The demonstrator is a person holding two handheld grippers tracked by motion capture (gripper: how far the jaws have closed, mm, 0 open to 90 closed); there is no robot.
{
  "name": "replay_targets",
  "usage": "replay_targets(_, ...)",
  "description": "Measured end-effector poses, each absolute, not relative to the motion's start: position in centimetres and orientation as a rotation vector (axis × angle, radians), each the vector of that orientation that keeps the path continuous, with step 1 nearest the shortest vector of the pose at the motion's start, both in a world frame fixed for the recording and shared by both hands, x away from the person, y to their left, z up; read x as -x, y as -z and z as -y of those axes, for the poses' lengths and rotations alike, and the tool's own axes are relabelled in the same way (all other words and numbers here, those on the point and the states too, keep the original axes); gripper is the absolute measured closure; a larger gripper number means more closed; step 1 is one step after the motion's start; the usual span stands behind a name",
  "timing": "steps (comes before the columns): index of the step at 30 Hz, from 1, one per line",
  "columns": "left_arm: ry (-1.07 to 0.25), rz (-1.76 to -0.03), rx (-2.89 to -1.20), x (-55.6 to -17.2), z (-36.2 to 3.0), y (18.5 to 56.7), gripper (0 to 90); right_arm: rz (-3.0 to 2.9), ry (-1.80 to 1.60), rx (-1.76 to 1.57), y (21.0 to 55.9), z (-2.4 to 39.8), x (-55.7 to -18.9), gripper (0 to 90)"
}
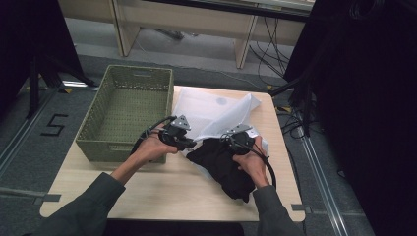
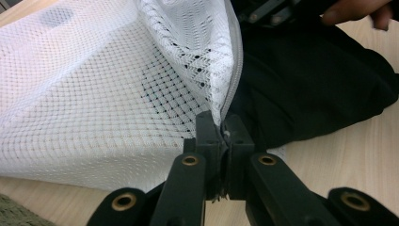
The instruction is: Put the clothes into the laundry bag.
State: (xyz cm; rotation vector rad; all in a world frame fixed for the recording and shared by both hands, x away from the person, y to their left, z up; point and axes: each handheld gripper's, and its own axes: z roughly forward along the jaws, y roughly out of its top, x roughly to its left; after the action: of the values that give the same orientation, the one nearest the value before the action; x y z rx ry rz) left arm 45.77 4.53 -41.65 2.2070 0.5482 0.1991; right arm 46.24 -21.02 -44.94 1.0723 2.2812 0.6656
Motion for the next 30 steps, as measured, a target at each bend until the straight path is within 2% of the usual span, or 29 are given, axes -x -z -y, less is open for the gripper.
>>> replay_targets(3,-0.205,-0.549,-2.208,-45.9,-4.6,41.6,86.7,-2.351,-0.768,-1.051,43.4,20.5,-45.5,52.8)
replay_targets(4,-0.205,-0.549,-2.208,-45.9,-4.6,41.6,86.7,-2.355,-0.785,-1.047,43.2,20.5,-45.4,50.6)
replay_targets(9,-0.22,-0.553,-2.21,-46.1,-4.8,41.5,86.7,-2.416,-0.88,-0.973,41.3,20.0,-43.4,42.7)
replay_targets(16,-0.224,-0.577,-2.181,-46.2,-5.0,41.3,86.9,-2.519,-1.032,-0.833,40.0,17.4,-40.0,39.6)
replay_targets(18,-0.221,-0.578,-2.183,-46.2,-5.0,41.3,86.9,-2.556,-1.056,-0.733,41.1,15.1,-39.2,38.5)
replay_targets(21,-0.218,-0.579,-2.184,-46.2,-4.9,41.3,86.9,-2.591,-1.011,-0.694,42.1,13.9,-39.1,37.8)
replay_targets(24,-0.213,-0.585,-2.176,-46.2,-4.9,41.3,86.8,-2.588,-0.867,-0.705,45.4,11.7,-40.0,35.3)
replay_targets(28,-0.206,-0.578,-2.181,-46.3,-5.2,41.3,86.8,-2.561,-0.824,-0.736,47.6,11.2,-40.9,34.7)
replay_targets(30,-0.198,-0.589,-2.184,-46.4,-5.3,41.3,86.8,-2.571,-0.777,-0.734,48.2,11.3,-41.1,37.5)
